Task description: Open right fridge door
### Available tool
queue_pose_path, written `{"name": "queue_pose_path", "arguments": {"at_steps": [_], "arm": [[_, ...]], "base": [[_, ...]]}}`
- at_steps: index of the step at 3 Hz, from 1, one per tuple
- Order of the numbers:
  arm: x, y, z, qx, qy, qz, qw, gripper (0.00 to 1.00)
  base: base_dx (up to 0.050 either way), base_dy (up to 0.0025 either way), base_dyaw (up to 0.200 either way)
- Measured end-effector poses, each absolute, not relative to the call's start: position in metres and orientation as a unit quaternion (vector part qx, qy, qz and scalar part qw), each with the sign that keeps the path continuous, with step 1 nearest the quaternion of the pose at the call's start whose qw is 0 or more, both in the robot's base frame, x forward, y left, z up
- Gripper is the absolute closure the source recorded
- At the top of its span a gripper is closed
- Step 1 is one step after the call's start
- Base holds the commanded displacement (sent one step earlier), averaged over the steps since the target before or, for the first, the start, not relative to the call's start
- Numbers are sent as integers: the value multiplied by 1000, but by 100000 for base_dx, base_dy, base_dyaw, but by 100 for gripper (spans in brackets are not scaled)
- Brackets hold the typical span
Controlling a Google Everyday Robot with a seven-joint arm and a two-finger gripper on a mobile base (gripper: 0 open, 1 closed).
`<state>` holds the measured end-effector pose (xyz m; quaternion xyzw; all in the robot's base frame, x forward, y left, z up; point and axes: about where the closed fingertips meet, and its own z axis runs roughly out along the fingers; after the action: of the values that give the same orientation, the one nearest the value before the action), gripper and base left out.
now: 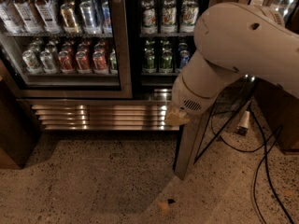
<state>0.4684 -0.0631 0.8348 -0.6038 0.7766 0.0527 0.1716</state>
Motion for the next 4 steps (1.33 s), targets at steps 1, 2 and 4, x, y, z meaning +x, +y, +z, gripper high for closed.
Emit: {"name": "queue_pose_path", "arguments": {"at_steps": [1, 2, 4], "arm": [[468, -63, 835, -604, 777, 53, 172, 100], [468, -63, 835, -604, 777, 53, 171, 100], [468, -63, 835, -604, 777, 53, 171, 50]], "base": [[-5001, 0, -1], [0, 0, 0], [0, 0, 0]]}}
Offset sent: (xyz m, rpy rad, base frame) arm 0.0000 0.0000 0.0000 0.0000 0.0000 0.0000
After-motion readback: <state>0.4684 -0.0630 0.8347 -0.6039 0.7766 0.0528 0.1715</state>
